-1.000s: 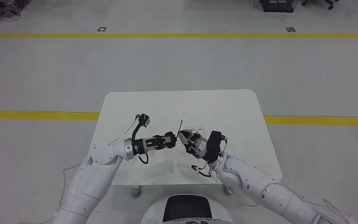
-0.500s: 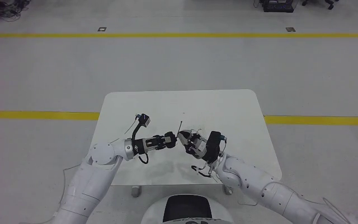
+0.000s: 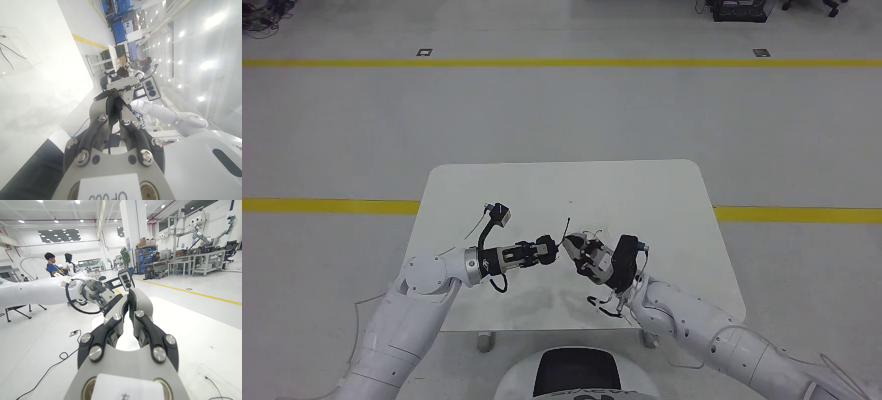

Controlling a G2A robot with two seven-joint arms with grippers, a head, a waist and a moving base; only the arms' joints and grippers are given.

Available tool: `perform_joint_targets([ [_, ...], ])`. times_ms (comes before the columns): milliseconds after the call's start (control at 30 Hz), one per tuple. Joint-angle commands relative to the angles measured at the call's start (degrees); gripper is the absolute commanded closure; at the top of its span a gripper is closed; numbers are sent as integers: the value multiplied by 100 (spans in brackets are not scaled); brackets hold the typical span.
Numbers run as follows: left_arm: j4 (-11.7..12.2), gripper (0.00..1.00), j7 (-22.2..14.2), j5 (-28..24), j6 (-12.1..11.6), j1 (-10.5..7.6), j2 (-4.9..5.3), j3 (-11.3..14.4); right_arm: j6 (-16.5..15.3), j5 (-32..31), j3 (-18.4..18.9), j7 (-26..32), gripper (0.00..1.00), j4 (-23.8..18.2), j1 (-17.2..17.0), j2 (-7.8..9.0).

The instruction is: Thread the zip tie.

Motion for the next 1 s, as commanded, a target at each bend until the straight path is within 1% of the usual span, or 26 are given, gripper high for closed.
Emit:
perform_joint_targets([
  [0,0,100,0,0,0,0,0,0,0,12,-28,25,100,-6,12,4],
  [567,0,100,0,0,0,0,0,0,0,124,-275,55,100,71,163,-2],
  [600,0,100,0,0,0,0,0,0,0,123,-283,45,93,71,163,1],
  [633,0,100,0,0,0,0,0,0,0,128,-290,25,59,67,159,5],
  [667,0,100,0,0,0,0,0,0,0,136,-294,0,0,66,154,11],
  [767,0,100,0,0,0,0,0,0,0,140,-274,-137,0,72,119,55],
  [833,0,100,0,0,0,0,0,0,0,112,-242,-258,0,77,73,112],
  [967,0,100,0,0,0,0,0,0,0,80,-174,-549,0,24,-51,276],
])
